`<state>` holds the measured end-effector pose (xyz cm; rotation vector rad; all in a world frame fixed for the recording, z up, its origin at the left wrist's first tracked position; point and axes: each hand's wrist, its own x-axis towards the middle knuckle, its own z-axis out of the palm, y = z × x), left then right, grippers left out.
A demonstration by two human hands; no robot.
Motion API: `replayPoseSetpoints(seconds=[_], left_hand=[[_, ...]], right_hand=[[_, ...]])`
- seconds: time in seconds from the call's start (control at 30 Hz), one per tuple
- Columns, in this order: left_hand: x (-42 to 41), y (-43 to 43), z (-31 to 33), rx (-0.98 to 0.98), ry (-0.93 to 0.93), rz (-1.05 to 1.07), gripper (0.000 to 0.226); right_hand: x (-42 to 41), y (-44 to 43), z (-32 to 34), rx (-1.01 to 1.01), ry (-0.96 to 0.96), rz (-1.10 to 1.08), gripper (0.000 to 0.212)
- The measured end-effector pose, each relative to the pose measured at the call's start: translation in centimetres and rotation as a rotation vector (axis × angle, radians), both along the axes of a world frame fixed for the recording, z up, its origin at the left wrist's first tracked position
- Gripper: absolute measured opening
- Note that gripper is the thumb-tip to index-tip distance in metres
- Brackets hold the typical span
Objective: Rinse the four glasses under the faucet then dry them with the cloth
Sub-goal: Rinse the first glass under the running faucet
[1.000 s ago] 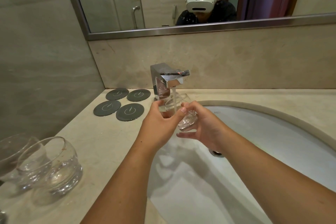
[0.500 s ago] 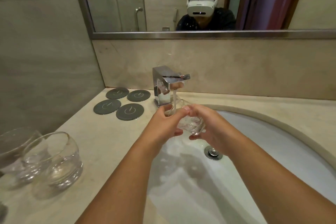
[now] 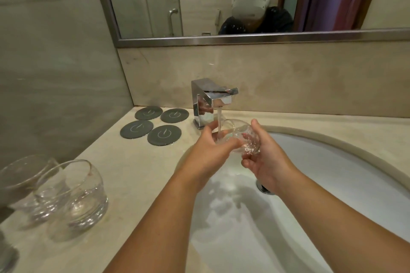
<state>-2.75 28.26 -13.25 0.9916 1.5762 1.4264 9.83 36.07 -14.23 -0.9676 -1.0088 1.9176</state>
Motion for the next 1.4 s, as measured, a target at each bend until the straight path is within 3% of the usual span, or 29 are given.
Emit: replayPoseSetpoints(seconds=[0.13, 0.3, 0.57, 0.67, 0.87, 1.1, 1.2, 1.3, 1.4], left_hand=[[0.0, -0.1, -0.3, -0.008, 0.118, 0.023, 0.113], [0.6, -0.6, 0.4, 0.022, 0.093, 0.038, 0.065], [0.6, -0.5, 0.2, 0.033, 0.038, 0.06, 0.052], [0.3, -0.4, 0.1, 0.068, 0.025, 0.06, 0.073], [-0.1, -0.3, -0.2, 0.121, 0.14, 0.077, 0.109], [-0.2, -0.2, -0.5, 0.142, 0.089, 0.004, 0.098], [-0.1, -0.1, -0.3, 0.114, 0.064, 0.027, 0.101], [0.2, -0.3, 0.0, 0.082, 0.095, 0.061, 0.104], [0.6, -0.5, 0.3, 0.066, 0.152, 0.091, 0.086]], right_hand=[[-0.3, 0.1, -0.3, 0.04, 0.022, -0.063, 0.042], [-0.6, 0.0, -0.4, 0.069, 0.059, -0.059, 0.034], [-0.7, 0.1, -0.5, 0.179, 0.047, -0.054, 0.021], [-0.6, 0.2, -0.5, 0.176, 0.068, -0.051, 0.02], [-0.5, 0.0, -0.2, 0.04, 0.06, 0.009, 0.048], [-0.6, 0.5, -0.7, 0.025, 0.132, -0.004, 0.046], [-0.6, 0.4, -0.5, 0.035, 0.159, -0.041, 0.036], [-0.6, 0.4, -0.5, 0.078, 0.137, -0.071, 0.04], [-0.6, 0.3, -0.5, 0.114, 0.136, -0.08, 0.038]])
